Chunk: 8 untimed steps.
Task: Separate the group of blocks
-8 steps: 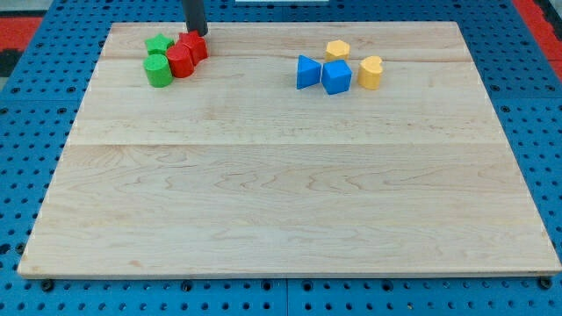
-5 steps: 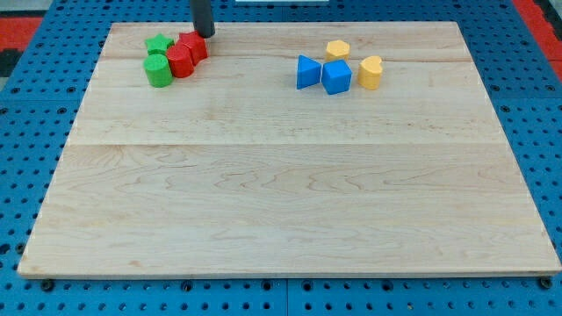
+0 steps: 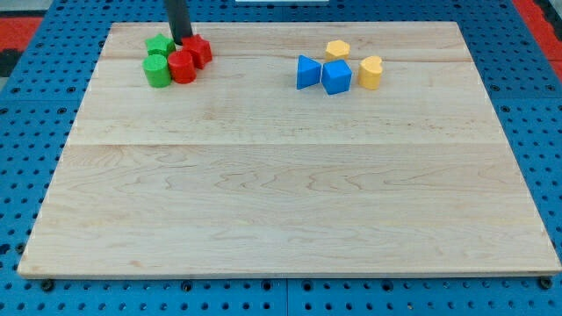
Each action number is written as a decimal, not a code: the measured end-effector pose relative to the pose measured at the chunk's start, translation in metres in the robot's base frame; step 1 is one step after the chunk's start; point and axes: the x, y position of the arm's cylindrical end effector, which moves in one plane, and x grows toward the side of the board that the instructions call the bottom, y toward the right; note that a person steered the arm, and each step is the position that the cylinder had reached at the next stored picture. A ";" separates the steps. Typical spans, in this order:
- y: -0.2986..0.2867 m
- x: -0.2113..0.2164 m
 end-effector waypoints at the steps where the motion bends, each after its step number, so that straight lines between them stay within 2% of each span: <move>1: 0.051 0.016; 2: 0.018 -0.006; 3: -0.001 -0.006; 6: -0.042 0.015; 8: -0.030 0.051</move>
